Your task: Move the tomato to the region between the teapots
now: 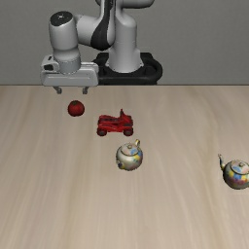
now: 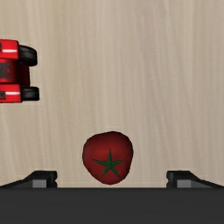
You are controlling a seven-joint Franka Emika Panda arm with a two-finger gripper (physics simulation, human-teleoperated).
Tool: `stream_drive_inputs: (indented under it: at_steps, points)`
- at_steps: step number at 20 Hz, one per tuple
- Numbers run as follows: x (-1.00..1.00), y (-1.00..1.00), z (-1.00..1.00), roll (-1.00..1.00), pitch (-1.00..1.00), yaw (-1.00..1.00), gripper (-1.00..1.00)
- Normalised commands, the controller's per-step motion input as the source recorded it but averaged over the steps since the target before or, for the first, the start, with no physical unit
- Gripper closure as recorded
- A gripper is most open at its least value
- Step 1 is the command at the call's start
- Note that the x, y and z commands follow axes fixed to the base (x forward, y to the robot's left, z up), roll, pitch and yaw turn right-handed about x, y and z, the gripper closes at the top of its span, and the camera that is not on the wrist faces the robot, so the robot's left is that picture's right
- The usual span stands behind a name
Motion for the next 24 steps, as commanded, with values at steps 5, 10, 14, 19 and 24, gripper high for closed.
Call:
stream_drive_inputs:
  at_steps: [5, 10, 14, 19, 24]
  points:
    - [0.00, 0.00, -0.80, 0.00, 0.00, 0.00, 1.00]
    - [0.00, 0.20, 0.00, 0.00, 0.00, 0.00, 1.00]
    - [0.00, 1.00, 0.00, 0.00, 0.00, 0.00, 1.00]
    - [0.00, 1.00, 0.00, 0.00, 0.00, 0.00, 1.00]
    - [0.00, 1.00, 0.00, 0.00, 0.00, 0.00, 1.00]
